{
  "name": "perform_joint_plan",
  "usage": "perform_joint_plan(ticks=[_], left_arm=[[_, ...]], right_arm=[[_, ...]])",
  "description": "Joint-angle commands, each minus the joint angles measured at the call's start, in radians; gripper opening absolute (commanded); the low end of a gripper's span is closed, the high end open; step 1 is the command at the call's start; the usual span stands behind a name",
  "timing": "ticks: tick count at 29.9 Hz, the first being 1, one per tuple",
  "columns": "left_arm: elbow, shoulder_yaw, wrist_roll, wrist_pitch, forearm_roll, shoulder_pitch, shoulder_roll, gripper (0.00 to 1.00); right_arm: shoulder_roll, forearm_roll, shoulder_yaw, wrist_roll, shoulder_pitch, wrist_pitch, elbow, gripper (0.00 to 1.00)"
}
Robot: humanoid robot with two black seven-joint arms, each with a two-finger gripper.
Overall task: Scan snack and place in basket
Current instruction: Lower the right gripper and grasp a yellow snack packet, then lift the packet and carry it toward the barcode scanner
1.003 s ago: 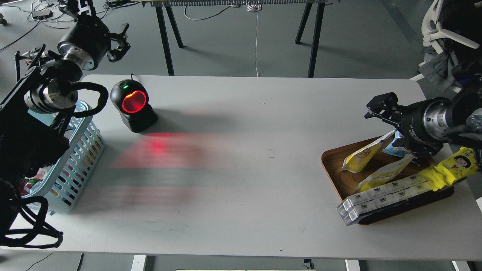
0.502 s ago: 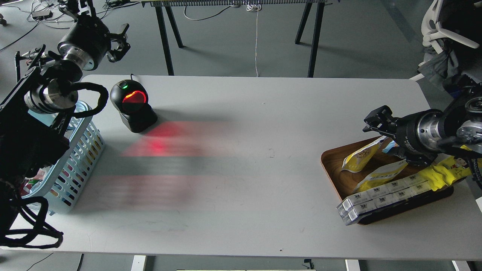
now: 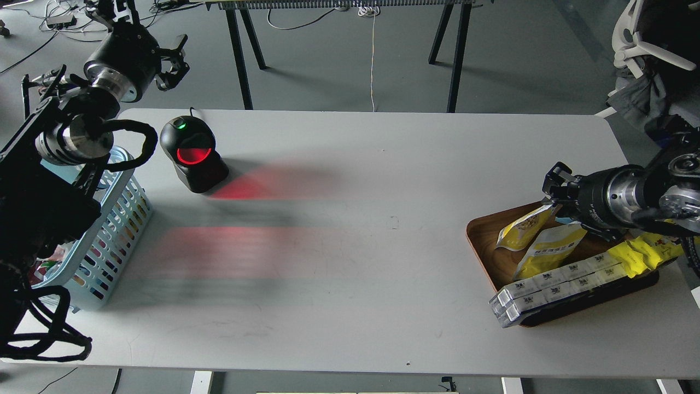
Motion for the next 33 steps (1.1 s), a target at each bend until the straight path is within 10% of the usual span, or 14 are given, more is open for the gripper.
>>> perform_joint_plan(ticks=[1,33], left_arm=[[0.0,0.0,0.0,0.0,0.0,0.0,0.0,1.0],[0.0,0.0,0.0,0.0,0.0,0.0,0.0,1.0]], right_arm=[[-0.002,0.001,0.001,0.0,0.0,0.001,-0.001,0.0],[0.064,0.114,0.463,0.0,0.012,-0.04,-0.143,0.0]])
